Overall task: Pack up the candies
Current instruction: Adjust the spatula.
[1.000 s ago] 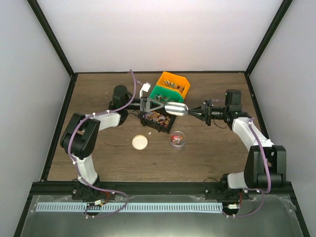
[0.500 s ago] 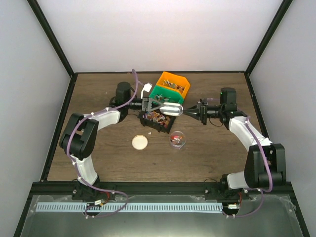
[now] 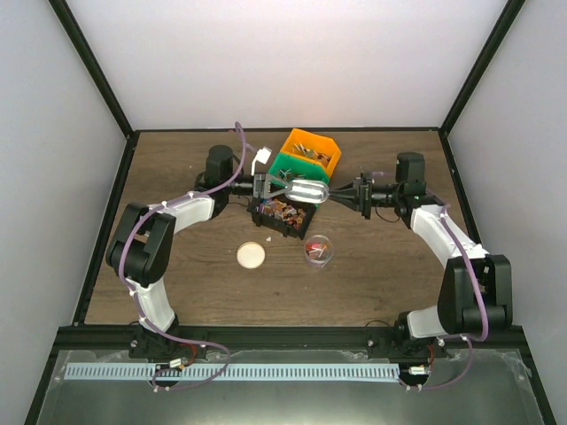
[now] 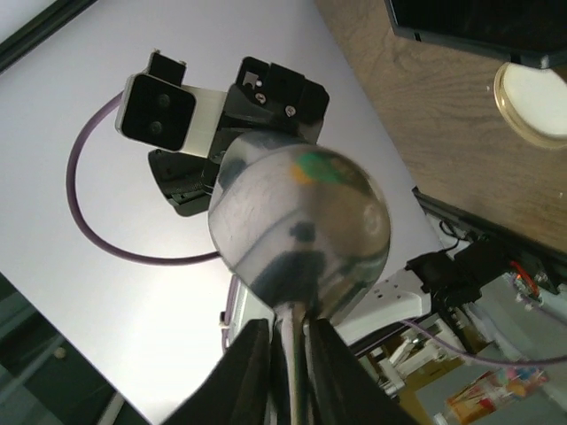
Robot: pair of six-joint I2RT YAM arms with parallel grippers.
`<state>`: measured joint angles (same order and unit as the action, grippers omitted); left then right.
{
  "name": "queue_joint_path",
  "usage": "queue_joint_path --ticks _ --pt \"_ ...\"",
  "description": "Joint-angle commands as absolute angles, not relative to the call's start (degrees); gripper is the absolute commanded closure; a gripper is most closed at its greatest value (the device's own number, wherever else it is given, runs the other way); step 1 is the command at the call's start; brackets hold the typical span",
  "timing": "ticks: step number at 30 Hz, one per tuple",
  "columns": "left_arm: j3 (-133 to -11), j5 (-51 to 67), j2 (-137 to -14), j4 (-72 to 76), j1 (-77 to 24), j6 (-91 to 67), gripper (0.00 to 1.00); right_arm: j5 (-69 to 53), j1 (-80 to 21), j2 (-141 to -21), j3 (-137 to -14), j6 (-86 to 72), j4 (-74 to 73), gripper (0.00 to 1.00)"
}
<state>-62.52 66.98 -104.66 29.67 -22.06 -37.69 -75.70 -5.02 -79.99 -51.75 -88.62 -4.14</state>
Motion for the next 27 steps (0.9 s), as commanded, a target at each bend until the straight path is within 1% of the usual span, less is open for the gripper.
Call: queue_joint_path --ticks 1,4,8,15,23,27 --pt "-63.22 67.45 -104.22 31.45 -22.5 -42.3 0.96 -72.96 -5.92 -81.54 -57.81 -80.01 -10.41 0.83" --pt "-63.19 67.53 -104.86 33.24 -22.49 -44.99 0.96 -72.16 -5.97 -82.45 -60.36 -74.07 -14.69 0.8" --pt "-63.15 67.45 -105.13 34.05 -22.5 -46.32 0.96 -72.11 -5.93 -83.12 -62.68 -67.05 -18.62 0.8" --pt "-63.0 68.16 -105.96 37.27 -22.5 -49.57 0.96 -70.96 -5.9 -83.72 -64.44 -58.87 -25.86 0.76" --pt "-62.83 68.88 -106.33 39.01 -22.43 -51.34 0.96 -64.7 -5.9 -86.15 -71.43 -46.94 -39.02 0.75" --pt "-62.72 69.09 -106.58 39.46 -22.4 -51.86 0.96 -62.79 -5.89 -86.66 -73.65 -44.08 -41.67 0.75"
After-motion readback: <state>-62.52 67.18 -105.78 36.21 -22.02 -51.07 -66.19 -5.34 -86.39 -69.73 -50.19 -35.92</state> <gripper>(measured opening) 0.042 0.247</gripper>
